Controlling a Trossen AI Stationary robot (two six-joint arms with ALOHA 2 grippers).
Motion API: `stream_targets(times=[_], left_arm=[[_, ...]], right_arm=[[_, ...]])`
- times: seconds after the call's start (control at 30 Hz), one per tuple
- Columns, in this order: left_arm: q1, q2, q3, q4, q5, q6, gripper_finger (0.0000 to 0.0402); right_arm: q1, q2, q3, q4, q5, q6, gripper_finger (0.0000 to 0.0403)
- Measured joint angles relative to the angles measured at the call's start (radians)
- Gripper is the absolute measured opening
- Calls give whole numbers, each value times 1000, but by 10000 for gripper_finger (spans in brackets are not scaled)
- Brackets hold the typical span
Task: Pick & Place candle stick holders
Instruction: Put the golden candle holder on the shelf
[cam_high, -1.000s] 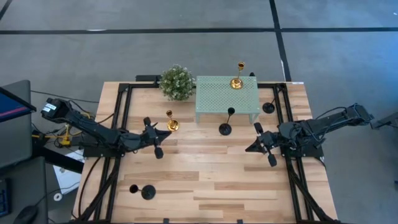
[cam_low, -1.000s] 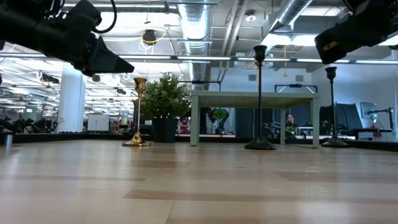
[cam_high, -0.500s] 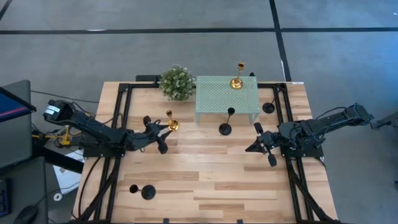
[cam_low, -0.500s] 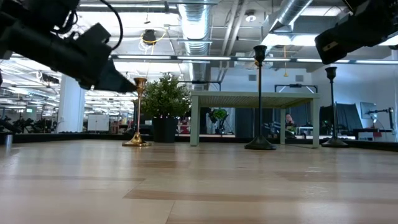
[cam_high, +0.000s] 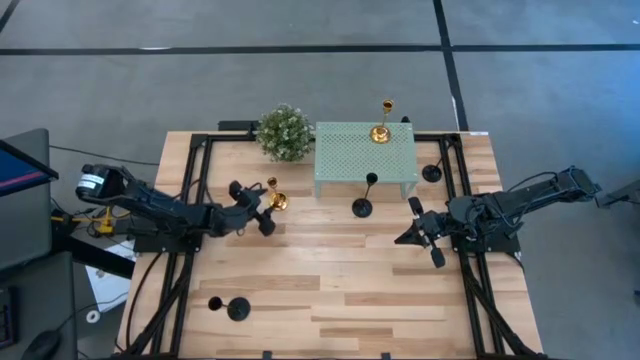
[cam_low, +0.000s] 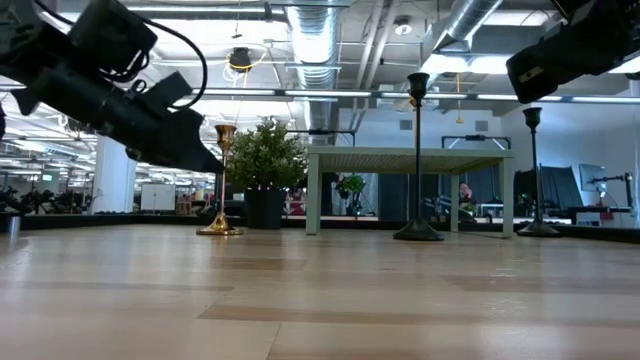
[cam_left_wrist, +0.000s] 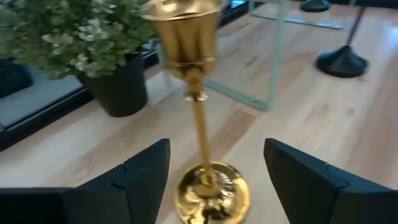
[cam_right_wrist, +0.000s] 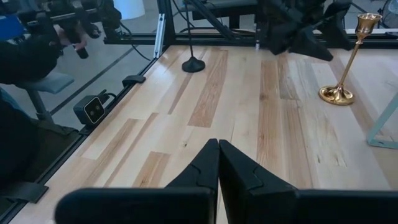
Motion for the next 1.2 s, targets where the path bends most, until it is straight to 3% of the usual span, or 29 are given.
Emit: stream_targets(times=[0.27, 0.53, 0.83, 1.2], left_arm=[[85, 1, 0, 29, 5, -80, 263], [152, 1, 0, 63, 146, -96, 246], [182, 16, -1, 89, 147, -96, 236], [190, 178, -1, 223, 148, -96, 215]], right_arm=[[0, 0, 0, 0, 0, -3, 0], [0, 0, 0, -1, 0, -3, 0], [0, 0, 0, -4, 0, -3, 0], [0, 0, 0, -12, 30, 0, 0]])
